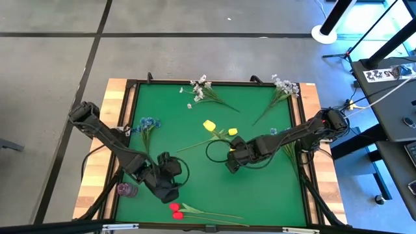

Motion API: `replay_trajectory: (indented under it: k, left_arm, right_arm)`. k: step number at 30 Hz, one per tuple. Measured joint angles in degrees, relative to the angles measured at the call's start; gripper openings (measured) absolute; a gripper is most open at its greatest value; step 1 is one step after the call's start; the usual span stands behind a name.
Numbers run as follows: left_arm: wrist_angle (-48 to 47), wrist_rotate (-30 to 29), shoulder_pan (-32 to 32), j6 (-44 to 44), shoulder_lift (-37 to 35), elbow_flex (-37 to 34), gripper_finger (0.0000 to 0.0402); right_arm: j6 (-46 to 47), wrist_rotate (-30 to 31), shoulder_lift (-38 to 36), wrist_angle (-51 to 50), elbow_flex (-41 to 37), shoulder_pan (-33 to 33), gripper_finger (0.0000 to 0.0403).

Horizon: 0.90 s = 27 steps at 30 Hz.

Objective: Sort flowers into vase by color
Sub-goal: Adjust the blue vase, then put the yellow tulip into the blue vase

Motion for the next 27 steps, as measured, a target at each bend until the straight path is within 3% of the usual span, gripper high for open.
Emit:
replay_trajectory:
  k: [4,7,15,21,27]
  left_arm:
    - [0.39,-6.76,-0.79,0.52,0.06,0.0,0.0298]
    - [1.73,-7.64,0.39,3.59,0.06,0.0,0.0296]
    - [9.57,-2.02,12.22,23.5,2.93,-0.01,0.0259]
    - [27.95,5.9,19.09,37.93,5.62,-7.97,0.024]
    - [40.94,6.16,26.96,40.7,7.42,-15.69,0.0237]
  right_arm:
    - [-0.02,-0.54,0.0,-4.79,3.2,0.02,0.0383]
    - [-0.04,-1.47,-0.19,-8.22,5.97,0.02,0.0383]
    - [1.64,1.93,-0.92,-22.45,20.66,3.23,0.0383]
    - [8.68,9.21,-0.97,-32.87,36.29,10.9,0.0383]
    - [12.36,18.83,-1.07,-37.96,47.57,19.59,0.0383]
